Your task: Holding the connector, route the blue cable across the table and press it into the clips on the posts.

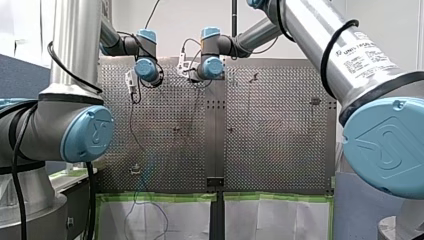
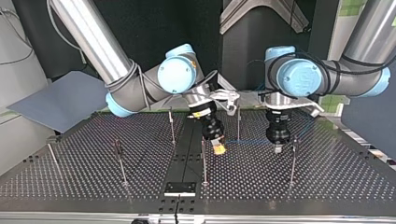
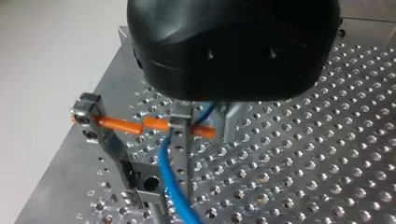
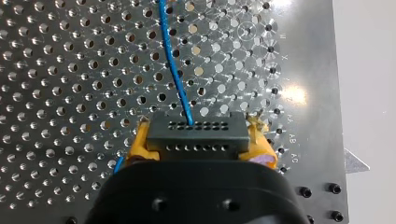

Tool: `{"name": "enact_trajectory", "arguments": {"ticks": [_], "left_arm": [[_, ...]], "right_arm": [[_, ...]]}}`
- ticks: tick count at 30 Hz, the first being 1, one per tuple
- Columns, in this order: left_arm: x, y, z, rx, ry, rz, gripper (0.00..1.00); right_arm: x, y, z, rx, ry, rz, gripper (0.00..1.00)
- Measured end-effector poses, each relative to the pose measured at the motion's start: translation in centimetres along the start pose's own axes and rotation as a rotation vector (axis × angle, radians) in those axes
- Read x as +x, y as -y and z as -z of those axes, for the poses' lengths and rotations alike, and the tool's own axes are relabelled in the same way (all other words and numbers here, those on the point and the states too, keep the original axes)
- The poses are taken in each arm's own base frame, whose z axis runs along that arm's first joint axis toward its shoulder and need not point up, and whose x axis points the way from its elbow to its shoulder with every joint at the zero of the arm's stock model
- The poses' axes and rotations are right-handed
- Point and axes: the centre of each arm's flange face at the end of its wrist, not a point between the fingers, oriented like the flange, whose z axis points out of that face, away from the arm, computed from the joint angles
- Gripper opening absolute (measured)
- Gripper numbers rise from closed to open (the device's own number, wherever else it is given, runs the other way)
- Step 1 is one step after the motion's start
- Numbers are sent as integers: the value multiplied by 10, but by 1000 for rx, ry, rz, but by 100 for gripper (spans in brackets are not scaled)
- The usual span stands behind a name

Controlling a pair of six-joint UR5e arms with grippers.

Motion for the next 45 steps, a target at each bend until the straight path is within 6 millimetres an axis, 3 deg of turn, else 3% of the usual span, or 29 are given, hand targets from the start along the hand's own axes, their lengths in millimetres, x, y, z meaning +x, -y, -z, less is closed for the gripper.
{"name": "enact_trajectory", "arguments": {"ticks": [14,40,45], "left_arm": [[10,2,19,-71,-72,-32,0],[87,-8,58,-69,-104,-1,0],[117,-10,66,-64,-136,-11,0]], "right_arm": [[-8,7,4,8,18,-11,0],[-92,-17,35,-43,193,1,0],[-104,-19,41,-48,219,3,0]]}}
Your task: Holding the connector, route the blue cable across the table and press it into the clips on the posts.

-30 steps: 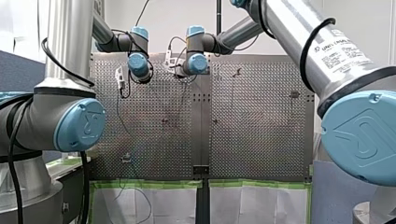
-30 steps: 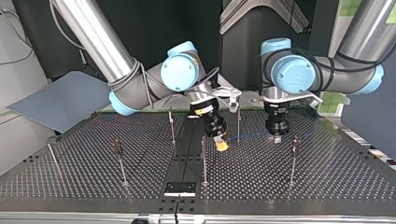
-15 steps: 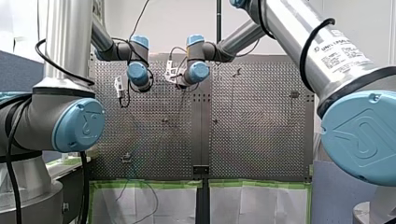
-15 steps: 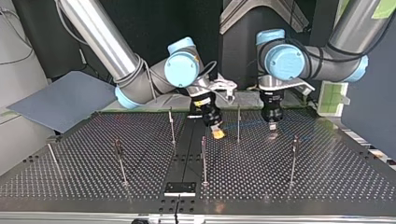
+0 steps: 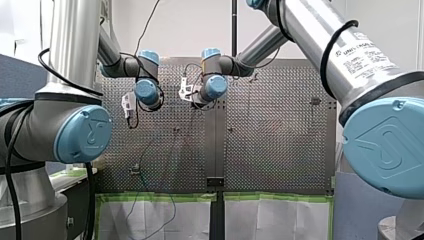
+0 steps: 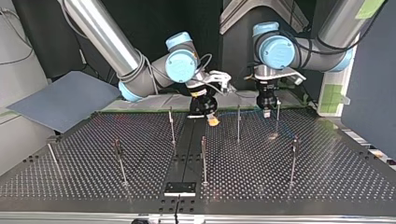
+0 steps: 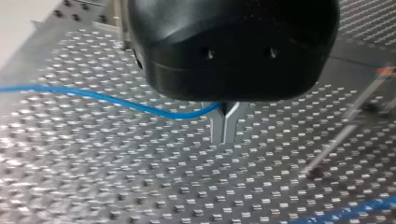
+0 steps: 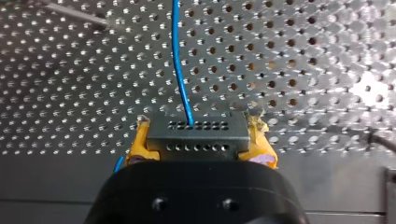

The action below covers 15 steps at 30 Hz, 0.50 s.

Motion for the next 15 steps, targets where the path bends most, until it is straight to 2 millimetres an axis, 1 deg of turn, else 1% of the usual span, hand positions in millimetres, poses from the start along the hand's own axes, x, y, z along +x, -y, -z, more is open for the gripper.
{"name": "enact_trajectory", "arguments": {"ticks": [6,12,15], "left_arm": [[42,-4,7,0,-65,-22,0],[67,-5,21,20,-103,-30,0],[73,-5,26,35,-108,-24,0]], "right_arm": [[-17,-6,5,-9,35,2,0],[-37,-13,11,-22,77,4,0],[-47,-17,14,-29,96,4,0]]}}
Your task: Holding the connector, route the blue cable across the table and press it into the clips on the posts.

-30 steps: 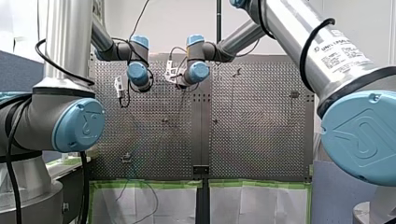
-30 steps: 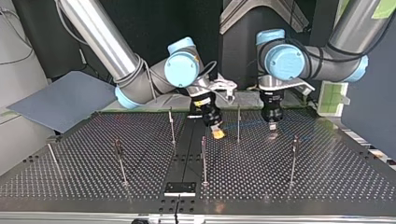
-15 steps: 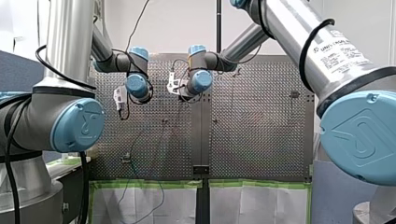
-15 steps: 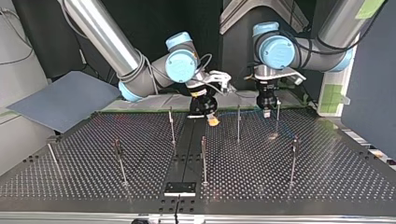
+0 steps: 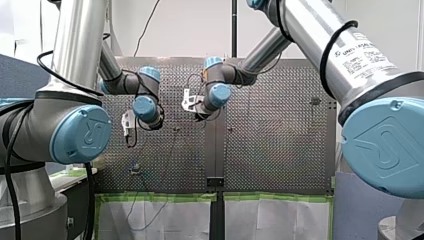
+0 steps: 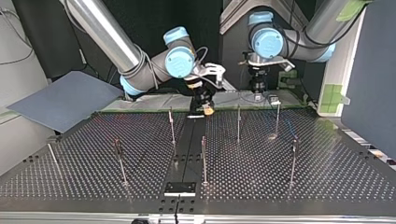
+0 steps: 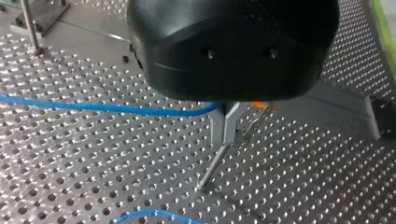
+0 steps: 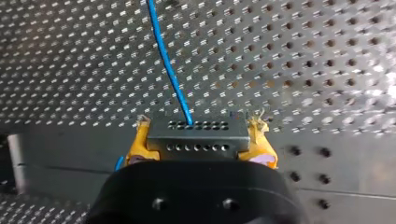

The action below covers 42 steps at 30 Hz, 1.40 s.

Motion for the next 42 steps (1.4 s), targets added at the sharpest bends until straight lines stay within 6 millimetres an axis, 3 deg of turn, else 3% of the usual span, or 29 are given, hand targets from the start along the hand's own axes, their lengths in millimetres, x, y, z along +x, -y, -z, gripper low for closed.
{"name": "enact_trajectory", "arguments": {"ticks": [7,12,20,25,33,42], "left_arm": [[13,3,-10,28,-8,9,0],[24,5,-22,49,-11,13,0],[33,7,-37,66,-14,27,0],[35,9,-53,67,-12,35,0],[21,7,-76,55,23,56,0],[32,-1,-103,30,3,50,0]], "right_arm": [[-10,-4,0,-4,19,0,0],[-29,-9,-7,-11,47,1,0],[-45,-29,-19,-30,70,-12,0],[-47,-40,-23,-32,73,-19,0],[-44,-52,-27,-33,68,-26,0],[-42,-65,-30,-42,67,-32,0]]}}
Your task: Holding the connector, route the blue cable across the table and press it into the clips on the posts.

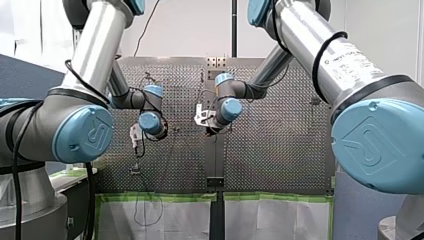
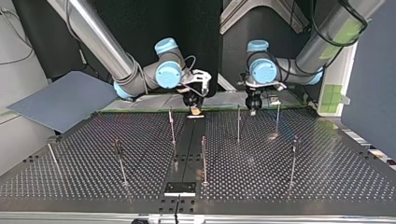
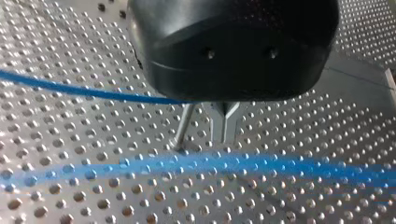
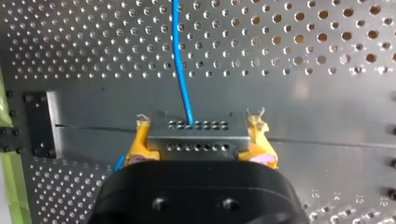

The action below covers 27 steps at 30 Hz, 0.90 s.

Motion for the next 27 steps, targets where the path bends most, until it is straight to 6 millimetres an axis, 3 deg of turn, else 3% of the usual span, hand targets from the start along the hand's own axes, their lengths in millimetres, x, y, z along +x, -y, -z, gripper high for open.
{"name": "enact_trajectory", "arguments": {"ticks": [9,17,27], "left_arm": [[-16,-2,-28,22,40,28,0],[-29,-11,-40,14,64,41,0],[-36,-21,-52,20,66,54,0]], "right_arm": [[5,-15,-3,-20,-6,-3,0],[19,-28,-8,-34,-32,-9,0],[30,-29,-12,-27,-53,-9,0]]}}
